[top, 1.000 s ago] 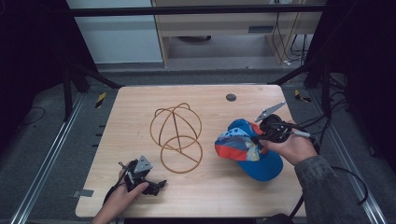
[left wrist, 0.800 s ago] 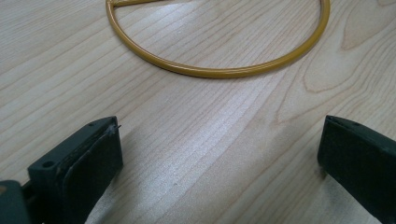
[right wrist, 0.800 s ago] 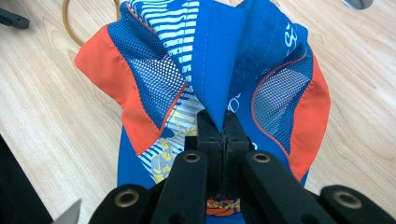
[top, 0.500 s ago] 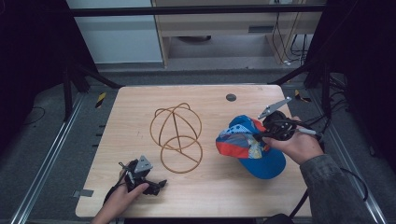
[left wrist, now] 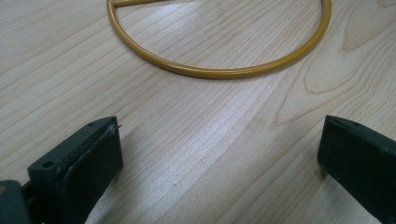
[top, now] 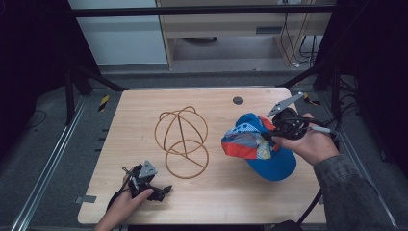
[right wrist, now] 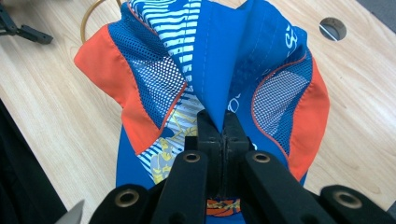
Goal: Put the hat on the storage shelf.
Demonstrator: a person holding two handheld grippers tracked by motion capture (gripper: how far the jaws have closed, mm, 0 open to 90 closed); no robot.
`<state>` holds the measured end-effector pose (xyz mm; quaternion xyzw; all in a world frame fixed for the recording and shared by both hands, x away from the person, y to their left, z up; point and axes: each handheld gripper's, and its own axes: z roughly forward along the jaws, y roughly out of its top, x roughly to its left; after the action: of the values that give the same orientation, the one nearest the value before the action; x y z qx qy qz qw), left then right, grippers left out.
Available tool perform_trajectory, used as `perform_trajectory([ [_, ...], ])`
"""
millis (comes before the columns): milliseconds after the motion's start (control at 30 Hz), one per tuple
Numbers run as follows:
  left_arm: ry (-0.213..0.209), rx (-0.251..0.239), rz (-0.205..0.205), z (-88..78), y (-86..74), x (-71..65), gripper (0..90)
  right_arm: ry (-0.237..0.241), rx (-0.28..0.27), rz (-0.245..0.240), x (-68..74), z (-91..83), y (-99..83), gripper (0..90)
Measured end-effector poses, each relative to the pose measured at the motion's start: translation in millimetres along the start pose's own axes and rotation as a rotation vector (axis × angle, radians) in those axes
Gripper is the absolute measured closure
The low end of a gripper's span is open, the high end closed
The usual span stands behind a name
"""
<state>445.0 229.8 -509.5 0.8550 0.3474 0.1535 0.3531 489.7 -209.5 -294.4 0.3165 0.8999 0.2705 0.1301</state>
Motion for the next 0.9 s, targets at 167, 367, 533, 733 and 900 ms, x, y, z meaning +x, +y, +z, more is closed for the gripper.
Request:
perform_trajectory([
  [167, 0.000, 0.000, 0.000, 0.0, 0.1, 0.0, 0.0, -0.010, -0.019, -0.013, 1.3, -10.8, 5.2, 89.6],
  [367, 0.001, 0.001, -0.001, -0.1, 0.1, -0.1, 0.0, -0.033, -0.051, -0.032, 5.4, -30.1, 13.8, 89.6],
  [533, 0.001, 0.002, 0.000, -0.2, 0.2, -0.1, 0.0, -0.043, -0.064, -0.049, 7.6, -42.8, 20.3, 89.6],
  [733, 0.001, 0.004, 0.000, -0.2, 0.2, 0.0, 0.0, -0.051, -0.085, -0.068, 12.9, -56.3, 28.8, 89.6],
  [900, 0.001, 0.004, 0.000, -0.2, 0.2, 0.0, 0.0, -0.050, -0.106, -0.090, 19.2, -64.3, 37.9, 89.6],
])
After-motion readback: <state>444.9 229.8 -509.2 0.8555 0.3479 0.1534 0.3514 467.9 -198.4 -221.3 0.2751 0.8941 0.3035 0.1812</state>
